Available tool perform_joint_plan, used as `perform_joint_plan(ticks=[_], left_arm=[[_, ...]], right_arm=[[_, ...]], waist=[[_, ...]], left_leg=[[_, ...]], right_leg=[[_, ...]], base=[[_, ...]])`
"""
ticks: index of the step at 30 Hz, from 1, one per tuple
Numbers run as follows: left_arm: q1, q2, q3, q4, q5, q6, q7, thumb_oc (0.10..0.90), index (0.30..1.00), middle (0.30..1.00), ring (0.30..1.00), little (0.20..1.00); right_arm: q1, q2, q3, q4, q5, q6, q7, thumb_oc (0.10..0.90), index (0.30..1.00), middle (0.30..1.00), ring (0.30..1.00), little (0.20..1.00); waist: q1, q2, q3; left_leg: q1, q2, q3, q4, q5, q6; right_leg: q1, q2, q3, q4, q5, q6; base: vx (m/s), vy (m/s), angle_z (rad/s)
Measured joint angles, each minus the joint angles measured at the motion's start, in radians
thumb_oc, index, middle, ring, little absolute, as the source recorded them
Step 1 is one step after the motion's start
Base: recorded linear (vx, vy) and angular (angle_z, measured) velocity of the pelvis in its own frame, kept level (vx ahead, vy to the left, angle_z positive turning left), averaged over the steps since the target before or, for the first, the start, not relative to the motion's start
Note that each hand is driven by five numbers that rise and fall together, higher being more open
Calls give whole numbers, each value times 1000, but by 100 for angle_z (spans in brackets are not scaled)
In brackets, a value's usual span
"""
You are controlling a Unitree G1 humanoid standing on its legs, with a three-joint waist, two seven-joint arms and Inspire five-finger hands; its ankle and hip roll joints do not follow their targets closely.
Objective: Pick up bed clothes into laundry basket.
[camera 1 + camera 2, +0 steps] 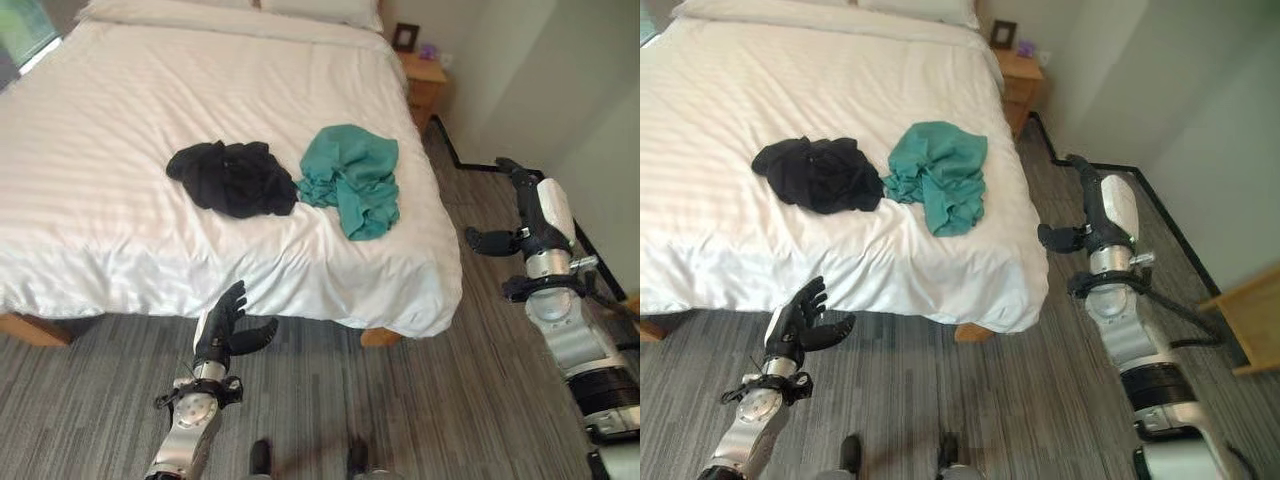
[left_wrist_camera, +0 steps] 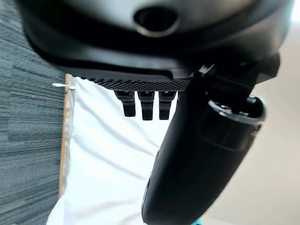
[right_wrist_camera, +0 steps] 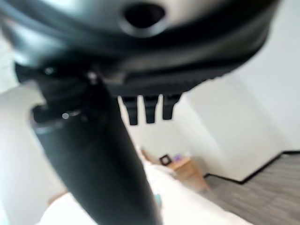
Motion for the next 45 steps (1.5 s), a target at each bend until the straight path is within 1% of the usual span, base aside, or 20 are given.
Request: perform_joint_plan(ticks=[2, 4, 6, 8, 12, 14, 17, 20, 21, 22, 25, 27, 29, 31, 35, 37, 39, 40, 41, 45], left_arm=[[23, -25, -35, 27, 0, 7, -23, 800, 900, 900, 900, 900], [65, -51, -27, 15, 0, 7, -29, 800, 900, 900, 900, 900], [71, -56, -9, 21, -1, 7, -28, 800, 900, 900, 900, 900], [65, -47, 31, 23, -20, 8, -25, 800, 900, 900, 900, 900], [77, -39, 49, 22, -29, 7, -23, 800, 900, 900, 900, 900], [79, -39, 47, 21, -29, 7, -26, 800, 900, 900, 900, 900], [82, -37, 29, 24, -30, 7, -25, 800, 900, 900, 900, 900], [83, -37, 6, 34, -32, 8, -26, 800, 900, 900, 900, 900], [88, -47, -6, 34, -36, 9, -26, 800, 900, 900, 900, 900], [93, -47, -7, 34, -38, 9, -25, 800, 900, 900, 900, 900], [97, -19, 27, 23, -53, 7, -20, 800, 900, 900, 900, 900], [94, -12, 68, 16, -55, 6, -17, 800, 900, 900, 900, 900], [75, 18, 85, 19, -54, 6, -8, 800, 900, 900, 900, 900], [66, 56, 50, 23, -52, 7, -6, 800, 900, 900, 900, 900], [61, 70, -17, 25, -44, 7, -8, 800, 900, 900, 900, 900], [44, 65, -27, 26, -44, 8, -8, 800, 900, 900, 900, 900], [22, 68, -24, 27, -44, 8, -15, 800, 900, 900, 900, 900], [11, 67, -24, 28, -45, 8, -24, 800, 900, 900, 900, 900], [12, 58, -20, 26, -45, 8, -27, 800, 900, 900, 900, 900], [53, 30, -17, 23, -48, 7, -30, 800, 900, 900, 900, 900]], right_arm=[[-69, -33, 28, 74, 10, 11, 6, 800, 900, 900, 900, 900], [-158, -47, 79, 148, 37, 11, 7, 800, 900, 900, 900, 900], [-227, -49, 122, 219, 58, 6, 21, 800, 900, 900, 900, 900], [-330, -52, 185, 294, 74, 5, 50, 800, 900, 900, 900, 900], [-445, -49, 245, 297, 76, -10, 71, 800, 900, 900, 900, 900], [-484, -50, 253, 321, 79, -22, 76, 800, 900, 900, 900, 900], [-518, -51, 255, 382, 93, -27, 80, 800, 900, 900, 900, 900], [-535, -54, 275, 486, 99, -31, 92, 800, 900, 900, 900, 900], [-547, -67, 294, 530, 101, -34, 99, 800, 900, 900, 900, 900], [-548, -78, 317, 569, 112, -32, 100, 800, 900, 900, 900, 900], [-548, -82, 327, 599, 122, -27, 115, 800, 900, 900, 900, 900], [-556, -83, 327, 591, 124, -30, 117, 800, 900, 900, 900, 900], [-554, -83, 327, 594, 123, -28, 121, 800, 900, 900, 900, 900], [-539, -77, 328, 593, 122, -29, 133, 800, 900, 900, 900, 900], [-540, -71, 326, 593, 129, -23, 135, 800, 900, 900, 900, 900], [-552, -71, 308, 590, 140, -39, 133, 800, 900, 900, 900, 900], [-553, -71, 304, 594, 145, -43, 133, 800, 900, 900, 900, 900], [-538, -70, 290, 597, 147, -45, 134, 800, 900, 900, 900, 900], [-535, -63, 286, 606, 159, -29, 136, 800, 900, 900, 900, 900], [-525, -60, 292, 641, 255, -14, 181, 800, 900, 900, 900, 900]], waist=[[-7, 15, -4], [-9, 48, -14], [3, 38, 5], [56, -3, 33], [132, -10, 57], [151, -2, 62], [161, 10, 69], [182, 33, 79], [188, 74, 72], [194, 90, 73], [190, 60, 69], [207, 48, 70], [211, 42, 73], [215, 36, 76], [196, 6, 85], [173, -5, 85], [153, -39, 95], [127, -49, 95], [126, -38, 96], [138, -9, 85]], left_leg=[[51, 9, 28, 99, -36, -58], [129, 25, 36, 49, -36, -87], [120, 31, 25, 112, -39, -105], [57, 23, -2, 287, -46, -122], [-39, 34, -38, 466, -38, -158], [-41, 36, -16, 397, -47, -156], [-50, 37, 16, 157, -34, -137], [-97, 83, 10, 53, 9, -156], [-106, 111, 6, 35, -4, -159], [-107, 105, 18, 53, 50, -126], [-95, 23, 52, 54, 72, -73], [-91, -9, 79, 57, 70, -51], [-78, -11, 76, 54, 63, -43], [-49, 12, 87, 52, 60, -31], [18, 39, 108, 36, 46, -14], [29, 41, 80, -1, 24, 1], [19, 16, 70, -7, 27, -5], [7, -1, 44, -10, 32, -31], [6, 7, 37, -10, 36, -38], [-41, 32, 35, -10, 44, -69]], right_leg=[[37, -11, -50, 4, -6, -39], [53, 10, -63, 8, -19, -58], [81, 16, -76, 7, -22, -58], [106, -2, -81, 11, -34, -53], [134, -3, -70, 0, -65, -87], [126, -3, -70, 0, -70, -94], [114, 5, -63, -1, -76, -96], [118, 7, -28, -7, -88, -79], [124, 18, -14, -7, -95, -57], [134, 2, 7, -6, -97, -10], [161, -52, 14, 7, -101, 24], [157, -88, 13, 1, -91, 19], [167, -87, 19, 1, -71, 37], [138, -80, 37, 111, -85, 71], [62, -76, 61, 322, -93, 93], [39, -57, 51, 242, -154, 131], [36, -29, 42, 70, -125, 106], [61, -19, 37, -1, -59, 26], [58, -11, 16, 0, -46, 5], [12, 23, 16, 0, -47, 7]], base=[[343, -116, 63], [324, -192, 30], [120, -212, 8], [93, -130, -3], [229, 33, 5], [195, 132, 7], [259, 187, 10], [293, 174, -20], [302, 193, -42], [275, 188, -41], [273, 218, -9], [258, 189, -11], [202, 168, 7], [132, 166, -4], [174, 95, -23], [121, -2, -9], [122, -36, 27], [76, -35, 51], [64, -32, 38], [6, -11, 0]])
